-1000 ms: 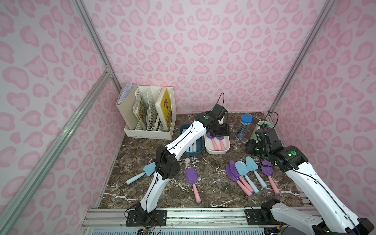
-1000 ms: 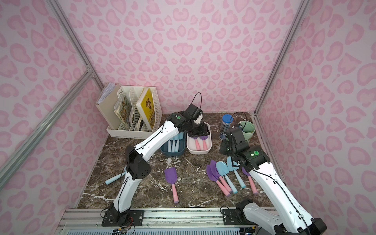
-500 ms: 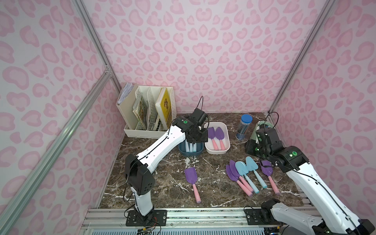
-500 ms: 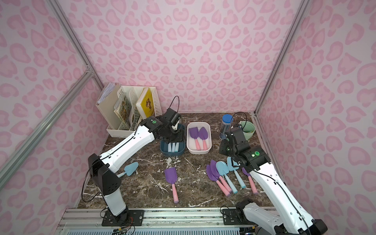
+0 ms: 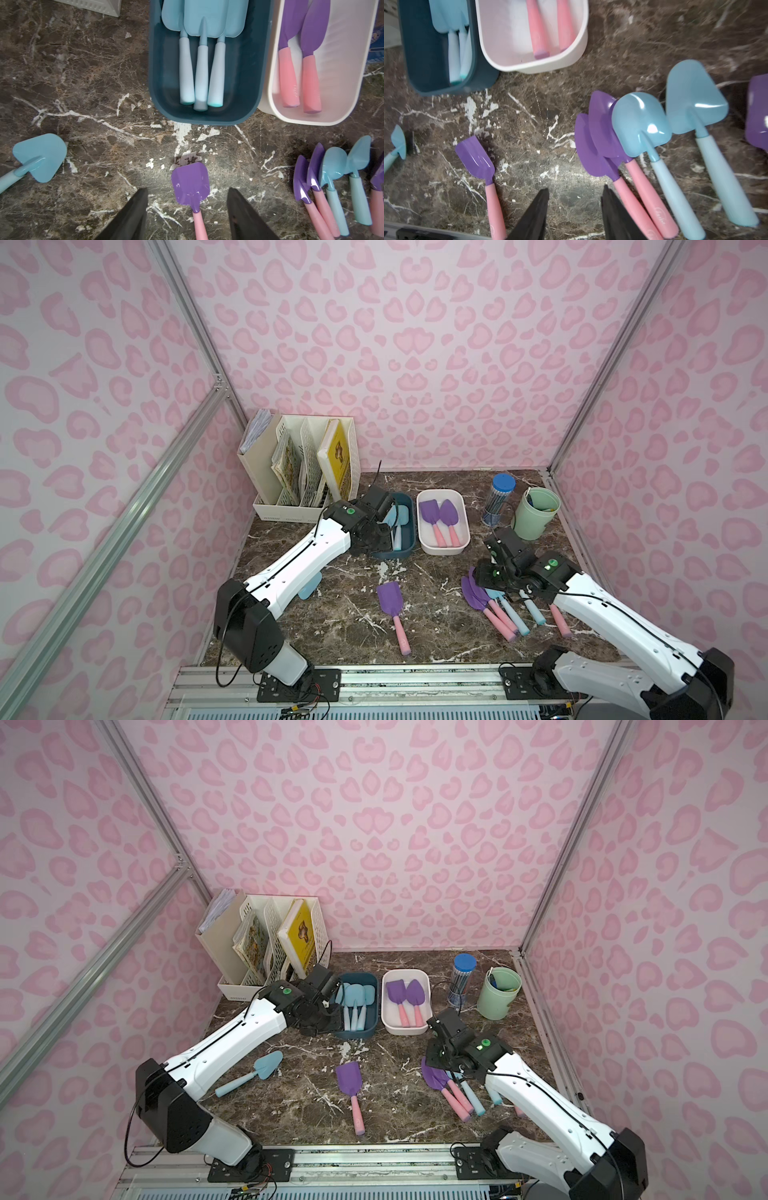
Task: Sort the small shovels by color and place them into the storage box
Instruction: Pick up the shovel from the center of the board.
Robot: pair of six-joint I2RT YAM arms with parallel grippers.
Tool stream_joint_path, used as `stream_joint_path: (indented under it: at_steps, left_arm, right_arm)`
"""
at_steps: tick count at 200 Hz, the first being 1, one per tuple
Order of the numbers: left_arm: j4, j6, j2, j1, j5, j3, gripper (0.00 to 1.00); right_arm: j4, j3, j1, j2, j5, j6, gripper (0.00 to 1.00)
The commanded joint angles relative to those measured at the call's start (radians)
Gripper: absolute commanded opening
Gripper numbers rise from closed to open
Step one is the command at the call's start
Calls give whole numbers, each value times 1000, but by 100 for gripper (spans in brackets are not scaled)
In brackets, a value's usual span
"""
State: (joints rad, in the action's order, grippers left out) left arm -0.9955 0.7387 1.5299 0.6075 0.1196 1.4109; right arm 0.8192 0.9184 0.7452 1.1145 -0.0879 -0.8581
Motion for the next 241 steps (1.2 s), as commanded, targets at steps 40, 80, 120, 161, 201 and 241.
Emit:
stream_joint_path:
  at_steps: [40,80,120,161,201,241]
  left_arm:
    - [-81,73,-166,-123,98,-180,68]
    - [-89,58,-294,-226,115,-259,72]
    - [-103,18,-362,-293,114,-292,75]
    - [-98,-1,-382,-340,87,-324,75]
    - [-85,-4,-379,-358,69,-342,75]
    - [-75,-1,-374,-362,66,-354,75]
  right_arm:
    - [-236,34,308,265,49,-188,52]
    - [-288,155,417,468,67,-197,60]
    - [-289,231,467,601,74,-161,66]
    - [-257,277,519,692,89,-154,67]
    - [-218,290,557,741,99,-169,68]
    - [-196,281,581,769,103,-182,67]
